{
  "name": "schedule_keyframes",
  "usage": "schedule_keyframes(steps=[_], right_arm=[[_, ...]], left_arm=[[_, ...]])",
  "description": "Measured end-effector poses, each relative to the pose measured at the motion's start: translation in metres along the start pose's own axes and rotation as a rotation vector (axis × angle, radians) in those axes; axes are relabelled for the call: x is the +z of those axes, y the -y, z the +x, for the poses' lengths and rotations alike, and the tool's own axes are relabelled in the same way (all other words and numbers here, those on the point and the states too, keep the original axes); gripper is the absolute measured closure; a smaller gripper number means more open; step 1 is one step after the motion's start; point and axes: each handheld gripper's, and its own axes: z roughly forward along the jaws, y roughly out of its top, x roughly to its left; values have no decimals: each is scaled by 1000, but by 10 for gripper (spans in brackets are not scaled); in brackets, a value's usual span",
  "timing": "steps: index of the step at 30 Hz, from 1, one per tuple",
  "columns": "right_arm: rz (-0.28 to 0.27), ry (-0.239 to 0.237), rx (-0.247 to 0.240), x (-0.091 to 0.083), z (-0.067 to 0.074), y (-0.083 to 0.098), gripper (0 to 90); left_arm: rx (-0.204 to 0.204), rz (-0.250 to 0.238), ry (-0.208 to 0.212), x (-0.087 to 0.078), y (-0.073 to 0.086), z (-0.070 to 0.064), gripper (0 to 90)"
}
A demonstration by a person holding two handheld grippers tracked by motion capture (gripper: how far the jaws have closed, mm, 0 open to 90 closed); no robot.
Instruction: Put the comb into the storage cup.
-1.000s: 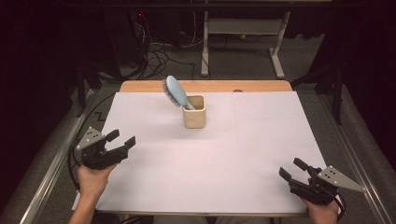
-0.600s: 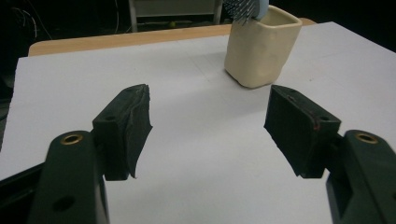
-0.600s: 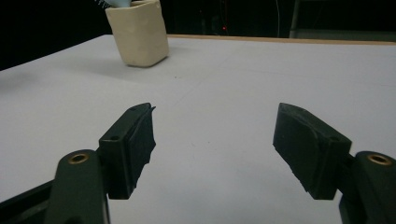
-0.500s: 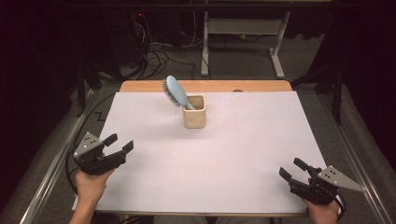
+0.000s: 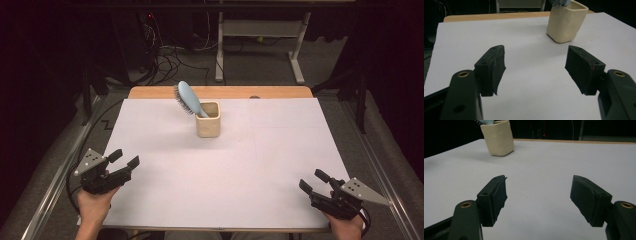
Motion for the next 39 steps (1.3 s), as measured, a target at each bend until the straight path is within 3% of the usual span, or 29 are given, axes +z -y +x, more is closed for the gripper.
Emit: schedule_keyframes(steps=[9,39], right_arm=[[-2,0,-3,0,0,0,298],[12,-3,4,1,-1,1,299]], left_arm=[[-15,-22,-2,-2,10,3,336],[-20,11,-16,8,27,6,343]])
